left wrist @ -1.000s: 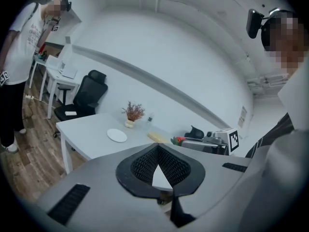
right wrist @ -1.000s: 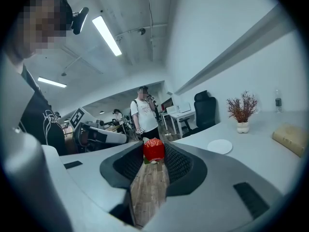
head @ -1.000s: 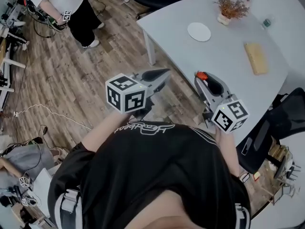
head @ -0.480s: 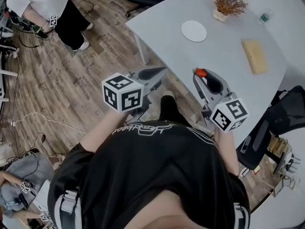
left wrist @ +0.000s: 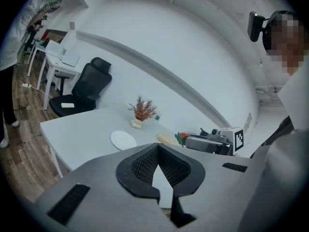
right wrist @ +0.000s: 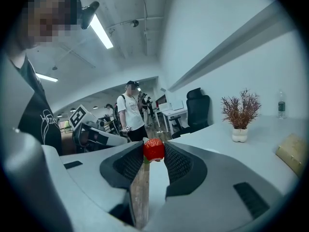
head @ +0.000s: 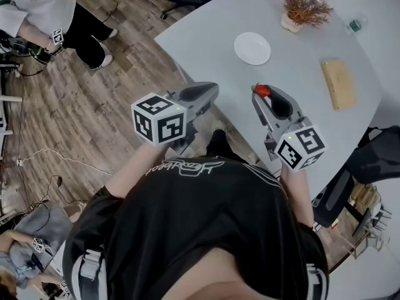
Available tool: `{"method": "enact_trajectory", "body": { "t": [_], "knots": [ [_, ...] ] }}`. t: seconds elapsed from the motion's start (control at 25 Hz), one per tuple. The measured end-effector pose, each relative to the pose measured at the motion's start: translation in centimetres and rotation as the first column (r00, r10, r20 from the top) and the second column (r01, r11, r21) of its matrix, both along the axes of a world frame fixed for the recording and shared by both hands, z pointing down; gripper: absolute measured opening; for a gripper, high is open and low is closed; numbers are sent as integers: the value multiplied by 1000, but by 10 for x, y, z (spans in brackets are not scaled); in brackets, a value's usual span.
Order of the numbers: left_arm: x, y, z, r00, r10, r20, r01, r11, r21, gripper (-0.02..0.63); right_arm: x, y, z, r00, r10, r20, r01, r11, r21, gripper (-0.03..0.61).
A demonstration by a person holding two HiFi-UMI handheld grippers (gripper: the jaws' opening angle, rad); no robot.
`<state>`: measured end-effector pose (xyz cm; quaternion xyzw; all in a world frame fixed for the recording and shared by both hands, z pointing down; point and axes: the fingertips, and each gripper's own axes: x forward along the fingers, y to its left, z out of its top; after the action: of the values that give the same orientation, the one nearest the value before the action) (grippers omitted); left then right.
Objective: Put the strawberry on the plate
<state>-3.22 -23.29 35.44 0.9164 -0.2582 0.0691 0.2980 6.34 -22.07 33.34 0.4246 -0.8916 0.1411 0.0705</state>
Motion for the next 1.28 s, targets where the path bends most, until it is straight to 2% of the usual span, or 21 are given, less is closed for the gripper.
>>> {"method": "enact_trajectory", "body": {
  "t": [0.44,1.0,1.08,1.28],
  "knots": [
    [39,-84,27,999,25,37,-23,998,-52,6,39,-93,19,1000,16,19,-16,999,-38,127],
    [58,-121,81,997,39,62,-31,991,-131,6,58,-153,65,998,60,31,-57,994,-94,127],
    [59,-123,90,997,41,68,-31,989,-147,6,59,-160,70,998,70,8,-69,994,-82,127],
    [61,-127,105,997,41,72,-28,984,-174,6,65,-179,86,988,90,-123,-93,995,-24,127]
  ]
}}
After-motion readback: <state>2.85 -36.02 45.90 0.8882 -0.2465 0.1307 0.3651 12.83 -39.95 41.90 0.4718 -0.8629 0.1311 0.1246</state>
